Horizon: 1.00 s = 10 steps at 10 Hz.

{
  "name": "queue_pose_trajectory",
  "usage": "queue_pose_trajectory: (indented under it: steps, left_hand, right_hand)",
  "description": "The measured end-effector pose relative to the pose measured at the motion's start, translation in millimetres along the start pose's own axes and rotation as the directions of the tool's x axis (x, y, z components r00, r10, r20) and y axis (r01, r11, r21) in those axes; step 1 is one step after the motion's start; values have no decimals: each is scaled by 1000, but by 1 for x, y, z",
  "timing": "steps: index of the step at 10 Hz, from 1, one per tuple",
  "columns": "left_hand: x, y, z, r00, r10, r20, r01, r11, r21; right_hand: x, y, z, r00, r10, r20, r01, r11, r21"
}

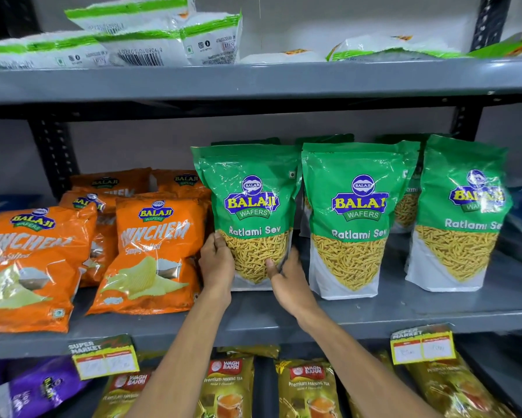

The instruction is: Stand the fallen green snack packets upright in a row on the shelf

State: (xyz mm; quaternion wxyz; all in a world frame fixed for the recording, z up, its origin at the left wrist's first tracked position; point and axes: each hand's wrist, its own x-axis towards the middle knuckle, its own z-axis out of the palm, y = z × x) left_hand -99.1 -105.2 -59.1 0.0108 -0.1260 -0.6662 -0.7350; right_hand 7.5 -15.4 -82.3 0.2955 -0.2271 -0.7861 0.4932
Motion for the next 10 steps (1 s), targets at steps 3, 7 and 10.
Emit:
queue_pose_trajectory:
  steps: [3, 7, 10]
  left_hand:
    - [-24, 3, -10, 997, 70, -14, -70, 998, 0]
    - [-35, 6, -25, 990, 144, 6, -144, 987, 66]
    - [-104, 49, -9, 723, 682, -110, -609, 704, 365]
  right_hand:
    - [-21, -2, -5, 999, -37, 3, 37, 999, -15]
    - [-32, -3, -35, 986, -109, 125, 125, 983, -133]
    - [-66, -30, -107, 877, -471, -90, 420, 845, -332]
